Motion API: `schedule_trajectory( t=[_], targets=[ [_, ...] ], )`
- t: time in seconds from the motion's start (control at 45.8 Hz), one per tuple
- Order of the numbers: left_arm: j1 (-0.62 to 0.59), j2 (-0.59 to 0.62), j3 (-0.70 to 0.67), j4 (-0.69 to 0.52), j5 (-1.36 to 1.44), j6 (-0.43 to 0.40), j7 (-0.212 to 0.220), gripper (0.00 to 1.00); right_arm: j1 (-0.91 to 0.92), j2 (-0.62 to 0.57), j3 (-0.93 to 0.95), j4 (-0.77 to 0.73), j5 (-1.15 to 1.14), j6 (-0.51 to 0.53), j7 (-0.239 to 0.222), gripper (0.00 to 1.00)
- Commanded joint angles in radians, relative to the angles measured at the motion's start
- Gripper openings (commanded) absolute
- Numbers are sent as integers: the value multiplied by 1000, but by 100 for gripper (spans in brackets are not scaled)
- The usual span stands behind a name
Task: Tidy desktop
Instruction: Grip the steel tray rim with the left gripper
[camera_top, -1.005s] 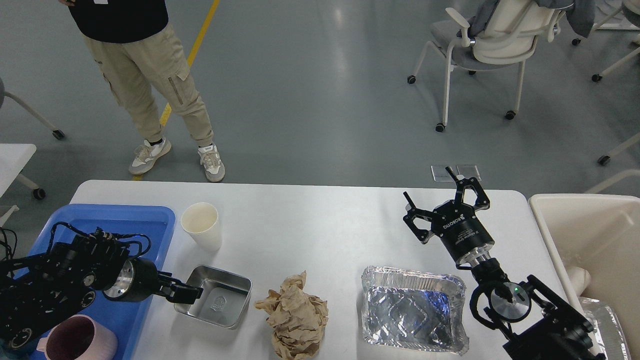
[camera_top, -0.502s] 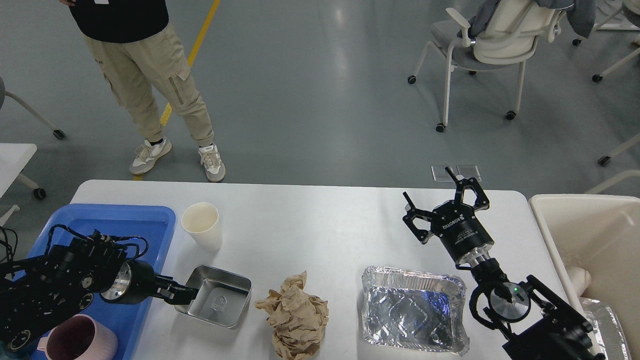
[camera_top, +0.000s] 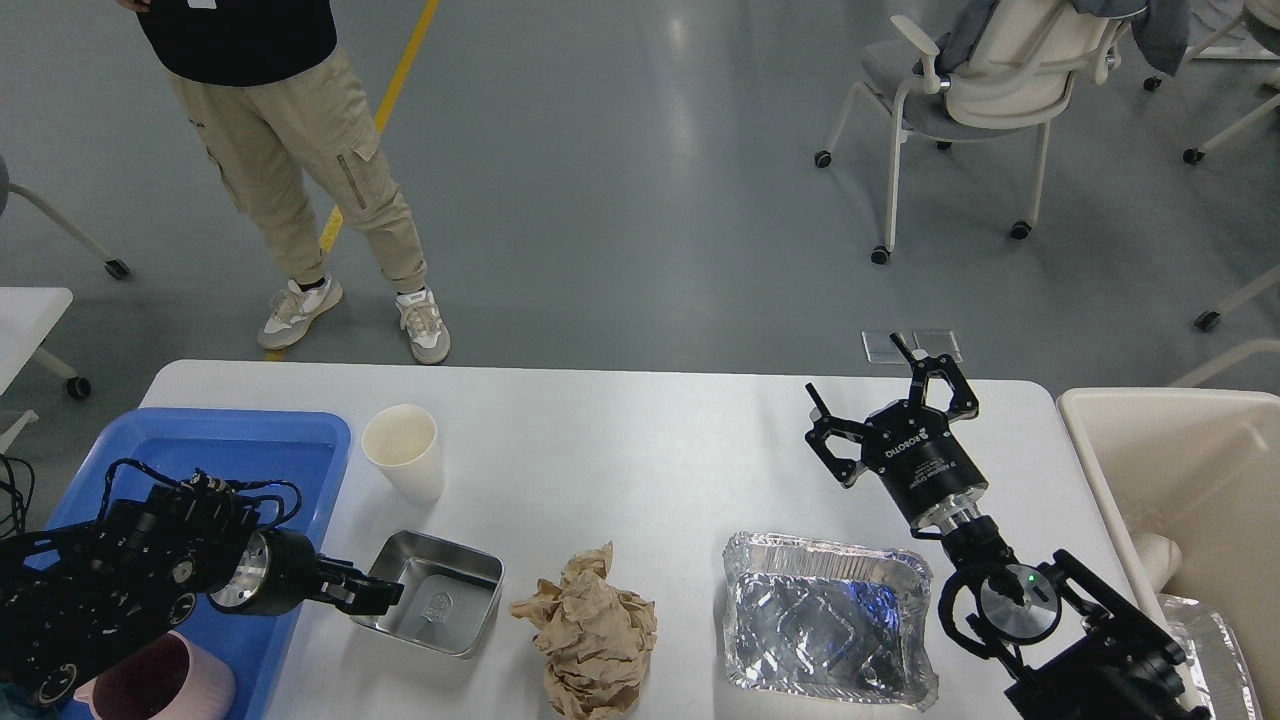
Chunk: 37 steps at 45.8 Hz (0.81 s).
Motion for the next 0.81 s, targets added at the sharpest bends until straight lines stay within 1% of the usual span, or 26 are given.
schedule_trajectory(
  t=[0.0,0.044,0.087,0.131,0.197,0.218,0.393,0.546,0.677,0.786],
  targets=[
    [-1,0,0,0,2,1,-21,55,0,0,-1,0,0,0,0,100],
    [1,2,2,0,3,1,-33,47,0,0,-1,0,0,0,0,100],
    [4,3,2,0,3,1,-42,42,0,0,-1,0,0,0,0,100],
    [6,5,2,0,5,1,-50,33,0,-2,1,0,0,0,0,100],
    [3,8,11,0,14,1,-58,31,-1,0,-1,0,0,0,0,100],
    [1,11,23,0,21,2,-62,27,0,0,-1,0,0,0,0,100],
    [4,20,28,2,23,16,-93,21,0,0,1,0,0,0,0,100],
    [2,23,43,3,25,36,-130,10,-1,0,-1,0,0,0,0,100],
    [1,23,43,18,23,41,-153,3,0,2,-1,0,0,0,0,100],
    [1,23,43,23,23,41,-171,0,0,2,-1,0,0,0,0,100]
  ],
)
